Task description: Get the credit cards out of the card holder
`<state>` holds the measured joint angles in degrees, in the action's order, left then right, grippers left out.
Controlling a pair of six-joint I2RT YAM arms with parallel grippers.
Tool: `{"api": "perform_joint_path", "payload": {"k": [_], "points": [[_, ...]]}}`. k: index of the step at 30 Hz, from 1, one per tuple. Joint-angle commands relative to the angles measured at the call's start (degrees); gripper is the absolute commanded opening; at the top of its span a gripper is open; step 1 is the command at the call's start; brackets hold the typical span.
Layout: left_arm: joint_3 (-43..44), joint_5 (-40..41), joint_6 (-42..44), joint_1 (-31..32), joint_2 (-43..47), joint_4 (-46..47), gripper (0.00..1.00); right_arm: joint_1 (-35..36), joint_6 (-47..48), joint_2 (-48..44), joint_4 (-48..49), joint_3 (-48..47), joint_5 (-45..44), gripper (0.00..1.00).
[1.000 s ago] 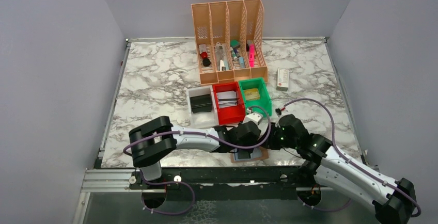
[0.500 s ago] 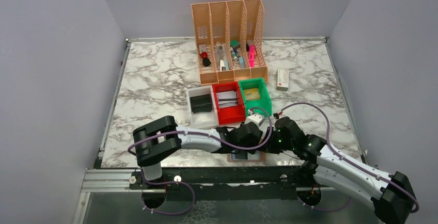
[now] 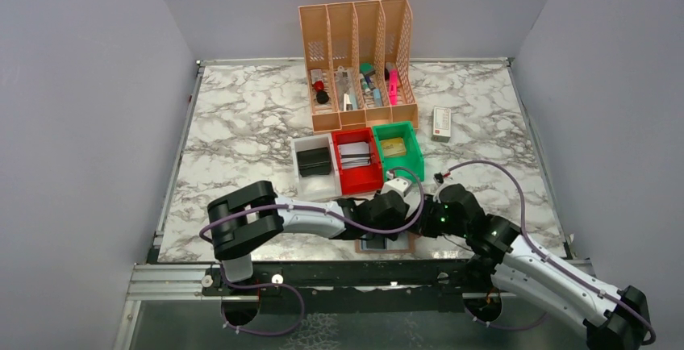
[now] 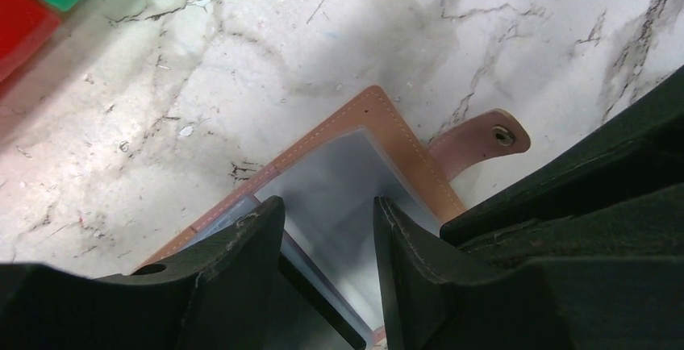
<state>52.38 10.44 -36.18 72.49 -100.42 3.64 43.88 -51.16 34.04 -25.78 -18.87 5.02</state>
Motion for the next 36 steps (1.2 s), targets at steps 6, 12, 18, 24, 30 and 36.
{"api": "perform_joint_path", "payload": {"k": [6, 12, 18, 24, 30, 36], "points": [[-0.9, -2.4, -1.0, 1.0, 0.7, 0.5, 0.51, 0.3, -5.3, 8.1, 12.3, 6.6, 4.5, 0.19], [-1.7, -1.8, -0.7, 1.0, 2.7, 0.6, 0.51, 0.3, -5.5, 11.7, 12.8, 7.9, 0.9, 0.20], [-3.4, -0.9, -0.3, 1.0, 7.6, 1.6, 0.52, 0.3, -5.1, 13.2, 17.8, 9.4, 2.6, 0.22], [-4.9, -0.6, -0.6, 1.0, 9.5, 2.3, 0.52, 0.3, -6.1, 15.3, 21.9, 10.7, 4.2, 0.22], [-5.9, -0.2, -0.9, 1.1, 10.8, 2.1, 0.52, 0.3, -6.2, 15.7, 22.0, 10.7, 4.2, 0.22], [-6.4, 5.4, -0.8, 1.0, 15.6, -4.1, 0.53, 0.3, -4.7, 15.3, 20.2, 9.0, 4.1, 0.22]]}}
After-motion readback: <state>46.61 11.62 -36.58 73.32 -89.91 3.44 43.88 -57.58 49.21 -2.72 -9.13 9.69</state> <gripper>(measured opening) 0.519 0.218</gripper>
